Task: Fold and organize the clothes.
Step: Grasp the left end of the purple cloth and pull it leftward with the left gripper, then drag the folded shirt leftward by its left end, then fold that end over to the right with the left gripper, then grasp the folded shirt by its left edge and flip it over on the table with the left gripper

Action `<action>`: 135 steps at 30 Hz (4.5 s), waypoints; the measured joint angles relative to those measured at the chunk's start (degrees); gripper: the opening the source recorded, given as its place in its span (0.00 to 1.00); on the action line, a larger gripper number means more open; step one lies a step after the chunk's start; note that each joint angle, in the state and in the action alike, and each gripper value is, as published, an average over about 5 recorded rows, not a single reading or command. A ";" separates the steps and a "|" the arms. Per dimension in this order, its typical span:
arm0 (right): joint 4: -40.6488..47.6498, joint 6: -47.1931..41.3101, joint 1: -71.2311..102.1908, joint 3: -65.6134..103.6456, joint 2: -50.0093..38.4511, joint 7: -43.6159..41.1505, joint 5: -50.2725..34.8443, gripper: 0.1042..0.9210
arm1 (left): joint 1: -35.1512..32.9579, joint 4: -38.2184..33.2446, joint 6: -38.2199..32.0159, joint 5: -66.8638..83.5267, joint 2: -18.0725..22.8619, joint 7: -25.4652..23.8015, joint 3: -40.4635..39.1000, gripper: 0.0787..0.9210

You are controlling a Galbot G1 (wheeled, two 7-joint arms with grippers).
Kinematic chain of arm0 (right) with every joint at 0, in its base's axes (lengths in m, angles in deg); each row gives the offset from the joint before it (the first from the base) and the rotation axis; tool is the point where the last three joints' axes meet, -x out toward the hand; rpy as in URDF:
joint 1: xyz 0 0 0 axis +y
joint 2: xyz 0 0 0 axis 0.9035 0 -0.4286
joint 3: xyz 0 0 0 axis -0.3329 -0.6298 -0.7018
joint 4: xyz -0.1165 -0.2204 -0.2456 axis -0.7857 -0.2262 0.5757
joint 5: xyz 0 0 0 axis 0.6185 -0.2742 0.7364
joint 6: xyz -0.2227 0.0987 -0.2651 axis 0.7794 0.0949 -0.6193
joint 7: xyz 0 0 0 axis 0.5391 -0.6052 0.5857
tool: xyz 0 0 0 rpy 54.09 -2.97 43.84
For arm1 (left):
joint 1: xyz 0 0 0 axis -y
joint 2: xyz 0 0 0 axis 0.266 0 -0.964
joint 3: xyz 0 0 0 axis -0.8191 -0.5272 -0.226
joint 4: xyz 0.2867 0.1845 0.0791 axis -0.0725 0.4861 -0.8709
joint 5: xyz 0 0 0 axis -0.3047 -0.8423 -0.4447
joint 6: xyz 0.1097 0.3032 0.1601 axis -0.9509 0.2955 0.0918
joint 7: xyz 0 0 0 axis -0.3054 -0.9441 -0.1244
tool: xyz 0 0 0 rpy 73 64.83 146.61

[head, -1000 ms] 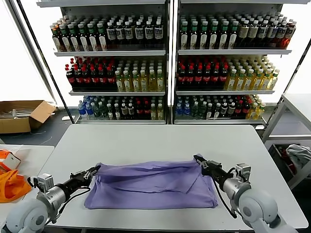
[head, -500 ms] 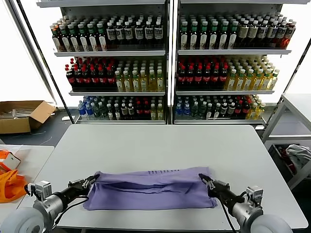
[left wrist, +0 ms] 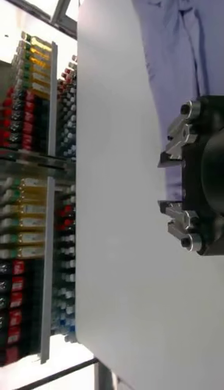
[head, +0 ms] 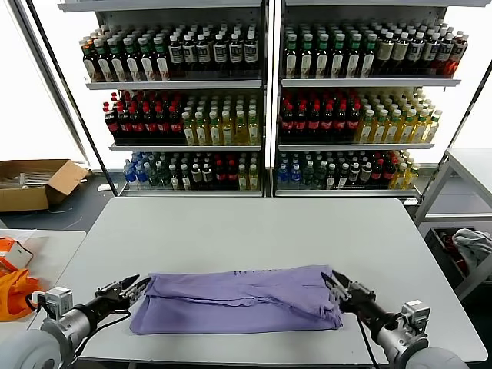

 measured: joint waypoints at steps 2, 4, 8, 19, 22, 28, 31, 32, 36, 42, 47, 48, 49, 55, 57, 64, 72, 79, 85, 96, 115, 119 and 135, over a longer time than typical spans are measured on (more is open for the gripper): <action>1.01 3.17 -0.04 0.96 0.02 -0.87 0.70 0.61 | -0.38 -0.42 -1.48 -0.52 0.75 0.87 0.22 0.49; 2.08 6.18 0.07 1.88 0.02 -1.72 1.31 0.67 | -0.73 -0.63 -3.21 -1.38 1.89 1.91 0.01 0.57; 3.99 10.98 0.52 3.07 0.05 -2.91 2.52 0.81 | -0.82 -0.38 -6.29 -3.74 5.22 4.29 -1.73 0.70; 6.28 18.39 0.76 5.17 0.20 -2.46 3.37 0.88 | 0.04 3.26 -10.37 -10.97 14.71 9.67 -8.69 0.88; 5.97 19.29 1.13 5.77 0.18 -2.11 3.12 0.88 | 0.22 4.06 -10.73 -12.26 16.20 10.58 -10.08 0.87; 4.56 20.00 1.71 6.57 0.36 -1.10 2.48 0.88 | 0.24 4.99 -11.29 -13.94 17.73 12.05 -11.95 0.71; 3.56 20.04 1.92 6.87 0.56 -0.53 1.94 0.88 | -0.01 5.05 -11.60 -14.35 18.26 12.36 -12.40 0.61; 3.21 20.03 2.01 6.92 0.58 -0.38 1.77 0.88 | -0.08 5.11 -11.73 -14.45 18.44 12.44 -12.49 0.56; 2.22 19.94 2.46 7.06 0.53 0.00 1.29 0.88 | -0.34 5.42 -12.42 -15.00 19.01 12.53 -12.95 0.43; 1.43 19.71 3.14 7.71 0.16 0.33 0.76 0.88 | -0.04 6.37 -13.77 -15.28 19.33 12.23 -13.30 0.23; 0.42 19.26 3.57 8.53 -0.32 0.70 0.17 0.88 | 0.62 7.30 -14.65 -13.87 17.63 11.50 -12.26 0.07; 0.22 19.17 3.65 8.70 -0.40 0.79 0.05 0.88 | 0.81 7.52 -14.69 -13.43 17.01 11.31 -11.68 0.05; 0.02 19.09 3.73 8.85 -0.47 0.88 -0.05 0.88 | 1.01 7.74 -14.71 -12.94 16.29 11.10 -10.93 0.04; -1.11 18.39 3.81 8.98 -0.08 1.56 -0.28 0.88 | 1.59 10.11 -15.43 -8.85 9.42 8.47 -2.88 0.02; -1.48 18.12 3.77 8.81 0.33 1.78 -0.28 0.88 | 1.65 11.56 -15.88 -7.79 6.51 6.80 0.34 0.02; -2.33 17.37 4.15 8.93 1.91 1.88 -0.01 0.88 | 2.58 16.19 -16.00 -4.88 -2.03 1.71 8.87 0.02; -2.94 17.02 5.05 9.31 3.78 1.55 1.07 0.88 | 3.45 10.23 -12.93 -2.85 -1.77 0.25 10.68 0.02; -4.12 16.51 5.99 9.25 4.48 1.25 1.85 0.88 | 2.96 2.43 -11.32 -5.69 5.54 0.31 4.23 0.02; -4.62 16.56 6.88 9.39 4.96 0.70 2.51 0.88 | 3.48 -0.43 -10.80 -9.41 11.49 0.54 -3.48 0.02; -4.04 17.57 8.22 9.08 5.86 -0.86 4.14 0.88 | 7.50 2.46 -9.48 -11.42 17.38 1.22 -12.74 0.02; -3.16 17.40 5.99 5.90 5.19 -1.15 6.06 0.88 | 8.89 1.76 -7.26 -12.23 20.57 3.81 -19.71 0.30; -3.12 17.24 5.68 5.69 4.67 -1.13 6.14 0.88 | 9.07 -0.26 -6.88 -11.11 20.19 5.74 -19.50 0.44; -3.23 17.26 6.16 4.81 4.89 -1.66 6.94 0.88 | 9.59 3.83 -3.41 -5.55 11.20 7.46 -5.85 0.88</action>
